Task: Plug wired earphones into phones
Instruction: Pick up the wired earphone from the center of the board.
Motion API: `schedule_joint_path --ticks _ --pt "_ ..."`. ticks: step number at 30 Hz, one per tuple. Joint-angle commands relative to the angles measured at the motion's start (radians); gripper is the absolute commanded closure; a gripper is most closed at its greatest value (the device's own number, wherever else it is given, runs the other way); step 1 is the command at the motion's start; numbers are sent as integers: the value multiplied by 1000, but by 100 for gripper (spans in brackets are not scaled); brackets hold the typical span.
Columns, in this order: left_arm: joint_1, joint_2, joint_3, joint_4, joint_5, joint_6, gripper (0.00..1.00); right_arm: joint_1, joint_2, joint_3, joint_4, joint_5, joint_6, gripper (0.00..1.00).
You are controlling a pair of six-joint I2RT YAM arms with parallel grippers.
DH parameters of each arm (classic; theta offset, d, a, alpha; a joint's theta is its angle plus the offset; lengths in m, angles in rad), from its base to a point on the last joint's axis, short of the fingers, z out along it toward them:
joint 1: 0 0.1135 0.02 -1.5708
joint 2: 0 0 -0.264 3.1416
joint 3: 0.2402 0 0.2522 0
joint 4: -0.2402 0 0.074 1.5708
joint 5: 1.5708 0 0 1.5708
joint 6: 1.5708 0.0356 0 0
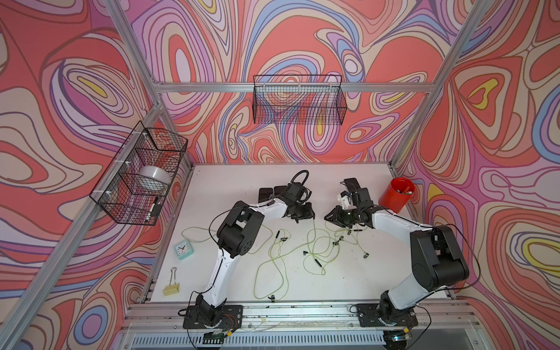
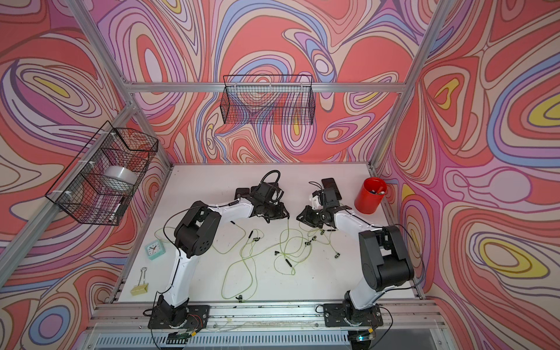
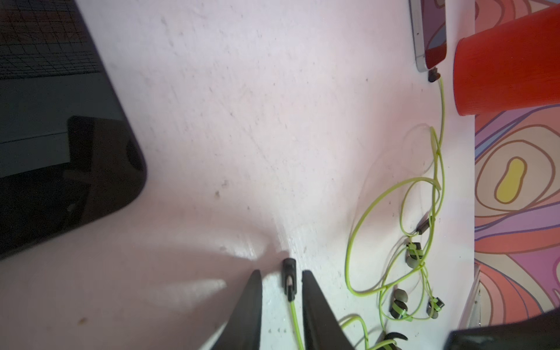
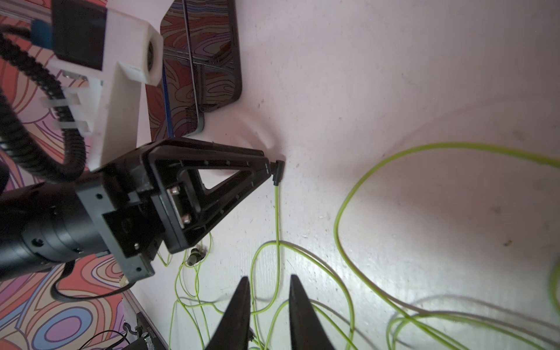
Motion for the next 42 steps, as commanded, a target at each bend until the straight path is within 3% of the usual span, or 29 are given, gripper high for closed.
schedule_joint_path --ticks 1,9,14,18,23,29,42 --pt "-8 32 21 -38 -15 11 82 -5 -28 -12 2 9 -14 76" --pt "-8 16 -6 2 -5 -14 100 -13 -24 -12 4 -6 -17 76" --pt "-1 -46 -96 136 52 -107 100 -35 -20 -14 43 -109 -7 76" --pt "39 -152 -272 424 150 -297 100 -56 -1 -21 112 -241 29 76" --pt "82 -245 -409 653 242 -433 100 -70 38 -49 303 -371 150 75" --pt "108 -245 -485 922 338 -596 100 -73 79 -34 444 -486 250 71" --pt "106 -213 -483 1061 380 -681 100 -72 116 -3 622 -554 378 77"
